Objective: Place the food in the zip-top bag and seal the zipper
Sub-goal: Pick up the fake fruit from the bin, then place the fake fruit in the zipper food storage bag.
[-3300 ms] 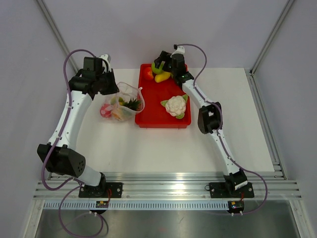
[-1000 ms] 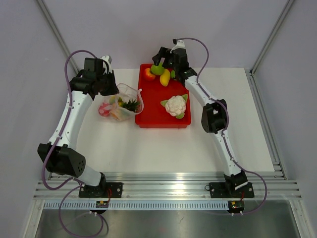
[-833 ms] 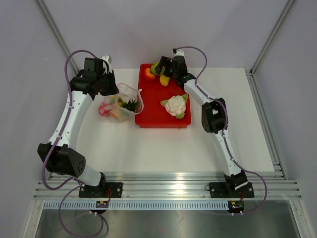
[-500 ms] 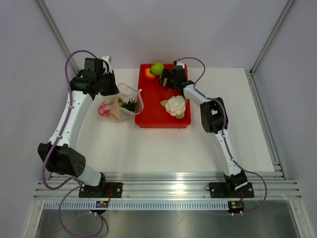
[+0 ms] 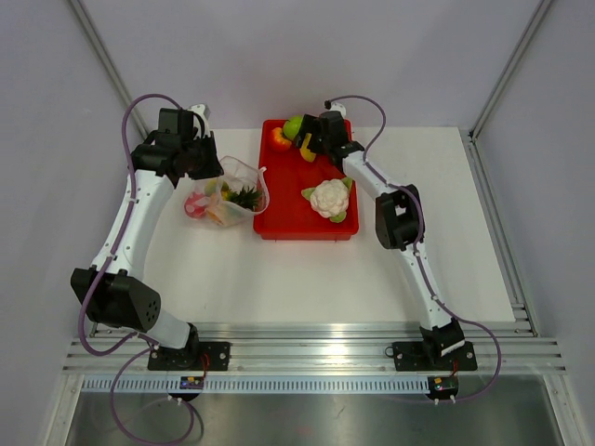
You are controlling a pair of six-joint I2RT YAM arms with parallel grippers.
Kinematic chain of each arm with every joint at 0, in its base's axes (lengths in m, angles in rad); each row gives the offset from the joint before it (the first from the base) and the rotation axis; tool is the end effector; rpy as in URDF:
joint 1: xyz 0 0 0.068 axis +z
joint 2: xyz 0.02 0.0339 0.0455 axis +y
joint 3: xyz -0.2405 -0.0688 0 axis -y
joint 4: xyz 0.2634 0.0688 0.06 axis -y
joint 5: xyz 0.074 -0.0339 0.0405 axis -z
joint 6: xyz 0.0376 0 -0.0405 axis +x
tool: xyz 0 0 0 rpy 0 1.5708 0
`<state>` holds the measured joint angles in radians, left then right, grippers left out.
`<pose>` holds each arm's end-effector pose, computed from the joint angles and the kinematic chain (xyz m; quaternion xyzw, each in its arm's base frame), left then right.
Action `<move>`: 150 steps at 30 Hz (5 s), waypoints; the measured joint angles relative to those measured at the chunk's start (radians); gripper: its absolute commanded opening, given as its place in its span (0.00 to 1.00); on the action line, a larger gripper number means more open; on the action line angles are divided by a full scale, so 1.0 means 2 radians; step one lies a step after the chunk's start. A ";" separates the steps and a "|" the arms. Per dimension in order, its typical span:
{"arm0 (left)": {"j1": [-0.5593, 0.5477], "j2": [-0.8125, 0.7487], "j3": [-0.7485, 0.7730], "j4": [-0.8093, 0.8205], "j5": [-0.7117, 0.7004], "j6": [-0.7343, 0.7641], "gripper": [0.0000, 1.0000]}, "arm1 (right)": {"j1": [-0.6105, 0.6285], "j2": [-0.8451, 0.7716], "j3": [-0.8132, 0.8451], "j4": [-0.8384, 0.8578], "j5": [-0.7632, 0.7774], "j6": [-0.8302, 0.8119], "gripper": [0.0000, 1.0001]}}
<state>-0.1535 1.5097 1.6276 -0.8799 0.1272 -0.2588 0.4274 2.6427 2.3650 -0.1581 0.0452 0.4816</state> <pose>0.3356 -0.0568 0.3673 -0.0233 0.9175 -0.1376 0.3724 0.5486 0.2480 0.1670 0.0350 0.8424 0.2188 0.4912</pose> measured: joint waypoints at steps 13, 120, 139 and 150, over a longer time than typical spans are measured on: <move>0.000 0.000 0.000 0.000 0.000 0.000 0.00 | 0.002 0.027 0.031 -0.026 0.010 0.006 0.99; 0.000 -0.041 -0.027 -0.007 0.068 0.001 0.00 | 0.155 -0.353 -0.261 -0.183 -0.274 -0.078 0.47; 0.000 -0.064 -0.049 -0.009 0.105 0.011 0.00 | 0.163 -0.222 -0.104 -0.220 -0.322 -0.040 0.72; 0.000 -0.067 -0.049 -0.008 0.106 -0.002 0.00 | 0.175 -0.239 -0.149 -0.190 -0.297 -0.029 0.97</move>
<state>-0.1535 1.3754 1.5288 -0.8959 0.3397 -0.2619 0.7773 2.1639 2.0674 -0.5385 -0.5495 0.4232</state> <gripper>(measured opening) 0.008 0.973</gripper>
